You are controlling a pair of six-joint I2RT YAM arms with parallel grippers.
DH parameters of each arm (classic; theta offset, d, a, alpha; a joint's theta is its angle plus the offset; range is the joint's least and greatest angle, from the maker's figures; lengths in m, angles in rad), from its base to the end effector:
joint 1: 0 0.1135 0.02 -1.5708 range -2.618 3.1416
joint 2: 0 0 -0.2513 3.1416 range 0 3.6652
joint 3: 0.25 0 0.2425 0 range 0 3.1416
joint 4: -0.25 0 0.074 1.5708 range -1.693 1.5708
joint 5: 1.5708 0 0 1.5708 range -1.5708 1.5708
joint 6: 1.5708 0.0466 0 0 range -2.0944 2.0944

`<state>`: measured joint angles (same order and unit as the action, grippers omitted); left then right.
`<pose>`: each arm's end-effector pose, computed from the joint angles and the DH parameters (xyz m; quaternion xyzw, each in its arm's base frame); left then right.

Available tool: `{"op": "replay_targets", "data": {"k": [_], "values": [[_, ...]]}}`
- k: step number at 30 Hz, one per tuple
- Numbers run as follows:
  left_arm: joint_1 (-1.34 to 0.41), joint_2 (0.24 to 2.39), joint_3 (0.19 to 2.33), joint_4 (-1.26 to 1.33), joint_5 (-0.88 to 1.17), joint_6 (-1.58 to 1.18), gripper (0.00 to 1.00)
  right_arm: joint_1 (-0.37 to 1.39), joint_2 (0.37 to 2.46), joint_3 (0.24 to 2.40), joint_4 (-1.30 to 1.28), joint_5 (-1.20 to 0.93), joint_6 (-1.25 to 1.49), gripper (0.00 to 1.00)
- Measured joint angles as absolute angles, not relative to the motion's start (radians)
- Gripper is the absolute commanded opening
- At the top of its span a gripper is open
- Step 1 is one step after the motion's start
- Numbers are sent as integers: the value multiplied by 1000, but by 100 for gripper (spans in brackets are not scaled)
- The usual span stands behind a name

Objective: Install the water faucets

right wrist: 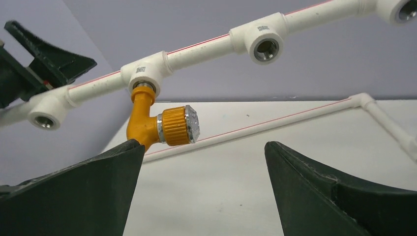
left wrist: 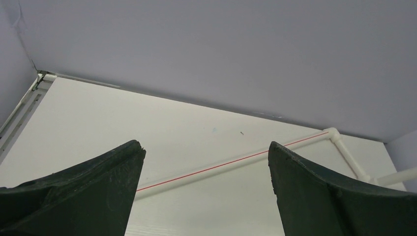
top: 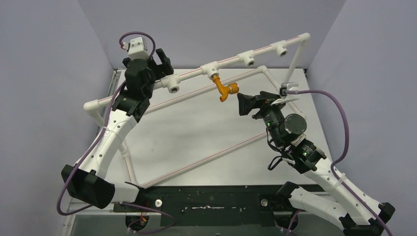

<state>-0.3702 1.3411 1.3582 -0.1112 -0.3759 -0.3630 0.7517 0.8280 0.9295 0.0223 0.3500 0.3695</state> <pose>0.2985 -0.0975 0.4112 -0.1231 0.7270 -0.1080 0.6668 0.1531 0.1212 0.3966 0.0043 0.6648 0.2948 0.6864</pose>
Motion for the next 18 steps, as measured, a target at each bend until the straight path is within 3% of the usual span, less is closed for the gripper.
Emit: {"op": "replay_targets", "data": {"k": [7, 18], "values": [[-373, 1405, 1441, -209, -360, -308, 96, 752, 821, 931, 31, 197, 21, 100], [-372, 1383, 1395, -138, -358, -274, 97, 780, 846, 932, 74, -38, -546, 100]]}}
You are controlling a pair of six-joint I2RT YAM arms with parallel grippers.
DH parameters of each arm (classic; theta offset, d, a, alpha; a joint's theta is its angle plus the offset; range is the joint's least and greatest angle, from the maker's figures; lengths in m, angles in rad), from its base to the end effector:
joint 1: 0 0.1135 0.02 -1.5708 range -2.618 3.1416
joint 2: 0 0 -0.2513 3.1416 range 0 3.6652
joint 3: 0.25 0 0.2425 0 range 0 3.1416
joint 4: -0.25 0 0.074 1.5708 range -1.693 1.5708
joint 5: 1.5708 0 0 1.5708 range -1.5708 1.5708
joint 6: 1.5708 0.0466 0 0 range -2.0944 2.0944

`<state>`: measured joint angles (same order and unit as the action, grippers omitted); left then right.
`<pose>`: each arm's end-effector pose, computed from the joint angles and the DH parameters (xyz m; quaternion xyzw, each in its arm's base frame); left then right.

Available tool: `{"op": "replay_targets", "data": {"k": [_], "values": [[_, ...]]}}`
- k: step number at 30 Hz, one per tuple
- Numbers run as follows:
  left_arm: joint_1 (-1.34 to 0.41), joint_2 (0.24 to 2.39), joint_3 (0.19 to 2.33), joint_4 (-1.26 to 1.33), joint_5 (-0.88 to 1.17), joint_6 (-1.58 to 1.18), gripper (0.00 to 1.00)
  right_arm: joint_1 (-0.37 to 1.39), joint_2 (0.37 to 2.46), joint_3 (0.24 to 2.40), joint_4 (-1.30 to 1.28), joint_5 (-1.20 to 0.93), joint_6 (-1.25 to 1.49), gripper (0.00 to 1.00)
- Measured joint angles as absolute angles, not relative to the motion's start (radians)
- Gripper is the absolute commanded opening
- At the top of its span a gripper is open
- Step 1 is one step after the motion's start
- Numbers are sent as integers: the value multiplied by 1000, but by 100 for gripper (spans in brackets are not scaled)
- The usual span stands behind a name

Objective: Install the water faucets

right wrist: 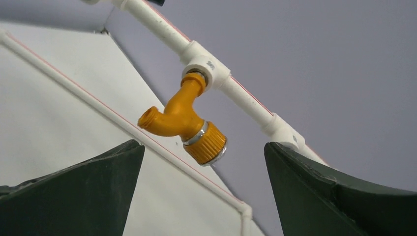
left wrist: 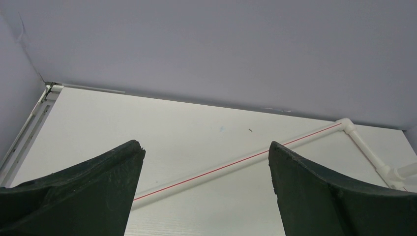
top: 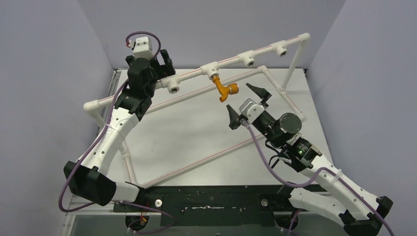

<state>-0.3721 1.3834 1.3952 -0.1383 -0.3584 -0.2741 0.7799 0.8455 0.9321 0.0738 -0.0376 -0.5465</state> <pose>0.3079 -0.1026 0.4083 -0.0815 0.7433 -0.0797 0.6592 0.1418 0.1427 0.4009 -0.4103 0.5019 0.1008 0.7548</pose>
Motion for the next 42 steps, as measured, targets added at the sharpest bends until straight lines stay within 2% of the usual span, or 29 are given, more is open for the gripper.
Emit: {"op": "replay_targets", "data": {"k": [9, 14, 18, 23, 25, 27, 30, 34, 35, 42], "values": [[-374, 1375, 1367, -82, -353, -276, 97, 939, 987, 947, 37, 58, -1045, 100], [-378, 1372, 1353, -58, -356, -276, 97, 945, 1047, 947, 101, 127, -1208, 99], [-383, 1371, 1350, -51, -365, -276, 97, 944, 1090, 950, 152, 159, -1273, 93], [-401, 1372, 1346, -44, -397, -275, 97, 937, 1135, 951, 193, 181, -1297, 71], [-410, 1374, 1343, -38, -418, -275, 97, 937, 1143, 951, 209, 195, -1294, 67], [-414, 1377, 1341, -33, -429, -275, 97, 936, 1144, 951, 227, 209, -1285, 58], [-418, 1382, 1341, -27, -442, -276, 97, 936, 1144, 951, 265, 226, -1265, 38], [-428, 1386, 1339, -13, -458, -279, 97, 936, 1147, 944, 282, 244, -1222, 5], [-431, 1390, 1338, -9, -466, -278, 97, 937, 1150, 939, 293, 249, -1227, 0], [-454, 1405, 1336, 20, -520, -288, 96, 938, 1152, 912, 363, 257, -1192, 0]]}}
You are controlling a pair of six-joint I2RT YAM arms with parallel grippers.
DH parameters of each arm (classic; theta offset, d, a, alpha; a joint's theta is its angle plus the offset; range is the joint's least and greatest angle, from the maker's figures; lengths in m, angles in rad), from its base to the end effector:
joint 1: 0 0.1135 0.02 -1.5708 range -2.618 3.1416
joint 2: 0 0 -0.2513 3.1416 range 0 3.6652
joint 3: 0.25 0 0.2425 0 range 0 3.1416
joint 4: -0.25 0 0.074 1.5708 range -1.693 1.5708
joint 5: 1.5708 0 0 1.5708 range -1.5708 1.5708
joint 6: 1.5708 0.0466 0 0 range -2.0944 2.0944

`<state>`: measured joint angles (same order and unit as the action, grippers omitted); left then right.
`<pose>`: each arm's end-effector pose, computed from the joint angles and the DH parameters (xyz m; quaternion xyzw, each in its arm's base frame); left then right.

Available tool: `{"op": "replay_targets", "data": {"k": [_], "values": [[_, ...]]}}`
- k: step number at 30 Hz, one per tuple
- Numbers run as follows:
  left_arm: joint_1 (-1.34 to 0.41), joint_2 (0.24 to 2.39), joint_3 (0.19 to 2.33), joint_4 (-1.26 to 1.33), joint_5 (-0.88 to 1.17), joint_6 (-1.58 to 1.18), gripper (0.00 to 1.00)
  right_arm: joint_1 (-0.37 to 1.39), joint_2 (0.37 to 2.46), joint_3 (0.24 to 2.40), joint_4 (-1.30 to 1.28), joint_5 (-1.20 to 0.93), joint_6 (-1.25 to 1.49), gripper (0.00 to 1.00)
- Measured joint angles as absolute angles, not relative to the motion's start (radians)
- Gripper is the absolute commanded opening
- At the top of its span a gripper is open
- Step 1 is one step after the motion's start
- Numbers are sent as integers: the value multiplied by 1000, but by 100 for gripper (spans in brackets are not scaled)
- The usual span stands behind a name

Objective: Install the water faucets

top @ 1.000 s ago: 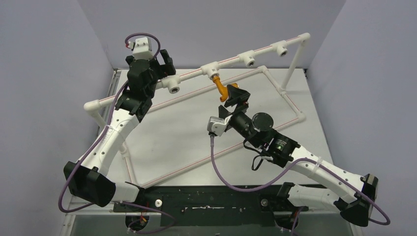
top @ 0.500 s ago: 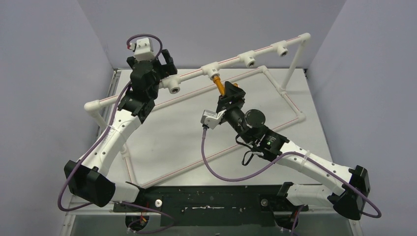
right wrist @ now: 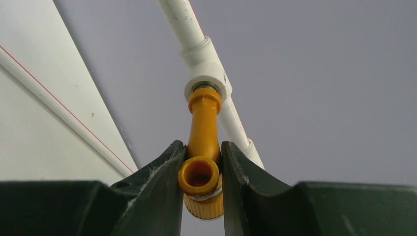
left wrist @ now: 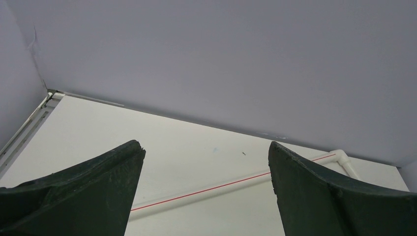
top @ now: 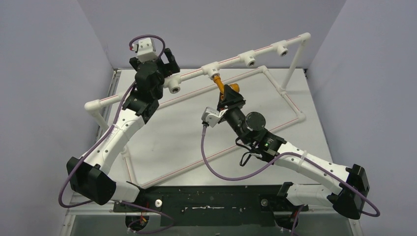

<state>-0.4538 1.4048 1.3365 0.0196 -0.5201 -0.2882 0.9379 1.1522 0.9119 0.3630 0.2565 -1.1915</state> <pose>0.3079 -0.1244 0.3996 -0.1188 0.7120 -0.0681 0.6887 0.1743 0.2176 0.3600 -0.5282 0.4023 -0.1780 0.7263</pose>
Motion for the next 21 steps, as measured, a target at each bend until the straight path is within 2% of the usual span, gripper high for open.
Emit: {"op": "replay_targets", "data": {"k": [10, 21], "values": [[-461, 1400, 1317, 48, -527, -337, 96, 937, 1160, 901, 431, 262, -1024, 0], [-462, 1391, 1301, 75, -528, -359, 96, 937, 1176, 902, 525, 317, -609, 0]]}}
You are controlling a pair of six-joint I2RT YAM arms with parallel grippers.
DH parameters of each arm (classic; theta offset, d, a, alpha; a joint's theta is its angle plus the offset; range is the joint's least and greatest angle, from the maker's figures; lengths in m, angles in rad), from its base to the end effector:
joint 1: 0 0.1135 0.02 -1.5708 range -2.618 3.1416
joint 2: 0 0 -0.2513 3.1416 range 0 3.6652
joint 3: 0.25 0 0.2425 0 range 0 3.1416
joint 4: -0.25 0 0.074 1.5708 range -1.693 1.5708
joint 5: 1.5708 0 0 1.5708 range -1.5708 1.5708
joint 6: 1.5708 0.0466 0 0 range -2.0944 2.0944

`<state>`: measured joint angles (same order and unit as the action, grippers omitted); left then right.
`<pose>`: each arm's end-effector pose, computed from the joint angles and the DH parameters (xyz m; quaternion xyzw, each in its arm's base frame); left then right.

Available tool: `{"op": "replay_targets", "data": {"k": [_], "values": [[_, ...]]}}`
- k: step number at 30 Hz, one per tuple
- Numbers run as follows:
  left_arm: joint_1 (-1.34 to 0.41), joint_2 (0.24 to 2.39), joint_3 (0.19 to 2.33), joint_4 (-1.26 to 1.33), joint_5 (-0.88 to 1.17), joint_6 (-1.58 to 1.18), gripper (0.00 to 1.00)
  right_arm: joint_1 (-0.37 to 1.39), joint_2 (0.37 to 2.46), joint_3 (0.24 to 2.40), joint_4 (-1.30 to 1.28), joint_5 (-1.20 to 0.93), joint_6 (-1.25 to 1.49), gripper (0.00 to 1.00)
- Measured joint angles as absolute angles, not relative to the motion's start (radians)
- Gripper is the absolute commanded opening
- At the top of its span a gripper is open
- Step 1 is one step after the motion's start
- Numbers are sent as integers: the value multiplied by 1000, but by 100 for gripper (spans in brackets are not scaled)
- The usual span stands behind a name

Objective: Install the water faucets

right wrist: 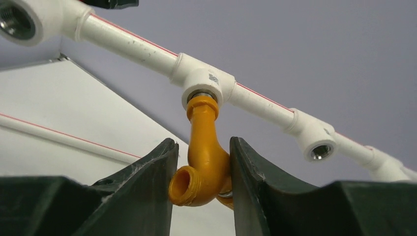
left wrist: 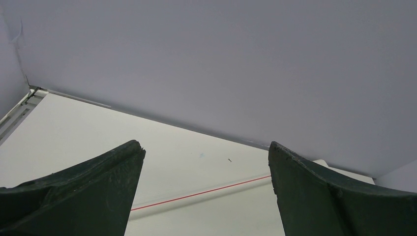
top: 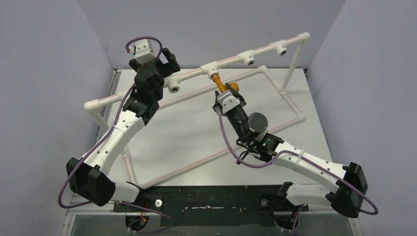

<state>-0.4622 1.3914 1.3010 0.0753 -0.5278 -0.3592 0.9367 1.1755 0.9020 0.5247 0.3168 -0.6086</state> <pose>0.3048 -0.1256 0.3976 -0.1474 0.6963 -0.1001 0.6953 0.1777 0.2172 0.3691 -0.3333 0.5204 0.0320 0.7855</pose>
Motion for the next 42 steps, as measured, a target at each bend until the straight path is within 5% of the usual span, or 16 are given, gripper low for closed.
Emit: {"op": "replay_targets", "data": {"k": [12, 15, 19, 25, 42], "values": [[-464, 1387, 1295, 76, -528, -359, 96, 926, 1184, 903, 619, 393, -125, 0], [-464, 1384, 1294, 76, -527, -359, 96, 923, 1184, 908, 620, 397, -67, 21], [-466, 1384, 1293, 75, -527, -359, 96, 921, 1181, 919, 603, 392, -55, 62], [-471, 1378, 1288, 75, -527, -359, 96, 897, 1141, 941, 485, 355, -108, 88], [-471, 1378, 1288, 75, -527, -359, 96, 943, 940, 934, 204, 117, -712, 96]]}}
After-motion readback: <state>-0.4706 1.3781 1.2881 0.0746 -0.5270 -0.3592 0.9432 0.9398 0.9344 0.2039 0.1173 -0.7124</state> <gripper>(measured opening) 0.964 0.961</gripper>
